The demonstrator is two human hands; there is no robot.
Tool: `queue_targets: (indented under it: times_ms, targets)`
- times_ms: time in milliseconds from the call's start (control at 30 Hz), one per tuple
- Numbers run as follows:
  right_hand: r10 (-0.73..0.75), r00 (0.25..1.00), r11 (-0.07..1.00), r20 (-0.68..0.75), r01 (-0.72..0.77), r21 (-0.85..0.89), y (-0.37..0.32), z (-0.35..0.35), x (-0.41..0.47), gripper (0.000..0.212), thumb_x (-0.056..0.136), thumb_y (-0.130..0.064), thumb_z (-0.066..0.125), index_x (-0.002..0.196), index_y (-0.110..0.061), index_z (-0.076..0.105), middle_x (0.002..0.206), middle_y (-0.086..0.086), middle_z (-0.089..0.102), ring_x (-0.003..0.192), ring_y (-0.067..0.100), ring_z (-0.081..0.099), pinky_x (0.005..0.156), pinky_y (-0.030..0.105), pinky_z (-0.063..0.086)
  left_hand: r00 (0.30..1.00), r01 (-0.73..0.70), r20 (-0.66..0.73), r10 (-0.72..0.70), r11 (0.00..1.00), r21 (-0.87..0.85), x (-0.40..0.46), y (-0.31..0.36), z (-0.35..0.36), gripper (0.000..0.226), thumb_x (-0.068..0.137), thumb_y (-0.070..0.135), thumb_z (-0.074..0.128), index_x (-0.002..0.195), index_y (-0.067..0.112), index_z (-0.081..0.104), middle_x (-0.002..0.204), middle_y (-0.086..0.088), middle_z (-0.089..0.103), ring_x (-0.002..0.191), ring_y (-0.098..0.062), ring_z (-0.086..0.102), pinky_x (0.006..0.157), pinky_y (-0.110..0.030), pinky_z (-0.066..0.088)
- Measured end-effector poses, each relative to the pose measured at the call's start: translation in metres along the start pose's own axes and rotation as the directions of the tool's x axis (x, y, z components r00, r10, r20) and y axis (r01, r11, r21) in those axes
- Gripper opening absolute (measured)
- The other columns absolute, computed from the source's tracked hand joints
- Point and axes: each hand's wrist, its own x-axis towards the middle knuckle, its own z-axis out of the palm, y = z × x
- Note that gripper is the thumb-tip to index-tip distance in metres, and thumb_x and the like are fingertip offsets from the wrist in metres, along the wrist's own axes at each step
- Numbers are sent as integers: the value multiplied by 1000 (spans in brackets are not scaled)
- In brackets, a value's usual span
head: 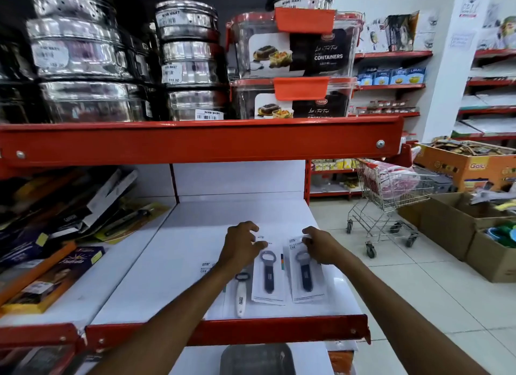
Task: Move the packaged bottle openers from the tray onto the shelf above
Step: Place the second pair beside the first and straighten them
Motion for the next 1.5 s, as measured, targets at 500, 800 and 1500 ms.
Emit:
queue_targets:
  times_ms: [500,800,1500]
  targets:
    - [-211,959,958,188,241,-158,5,-1,-68,29,93,-40,50,108,-16,54,110,9,63,101,31,60,91,45,48,753,-291,658,30,911,292,-8,0,-18,86,68,65,77,143,37,44,160,8,32,149,-16,23,120,-37,19]
    - [-230,954,947,193,265,-183,0,5,-83,52,96,-39,48,142,-19,39,148,7,46,130,28,48,105,33,38,763,-301,644,53,911,282,-33,5,-27,83,71,64,76,142,34,47,158,9,37,149,-13,25,122,-36,15]
    - [-276,948,936,161,303,-181,-24,22,-97,60,95,-50,42,148,-28,25,159,-4,21,147,17,19,121,42,21,787,-209,616,-36,924,321,-45,-23,-59,109,59,83,67,150,46,20,166,11,12,154,-16,5,125,-47,8]
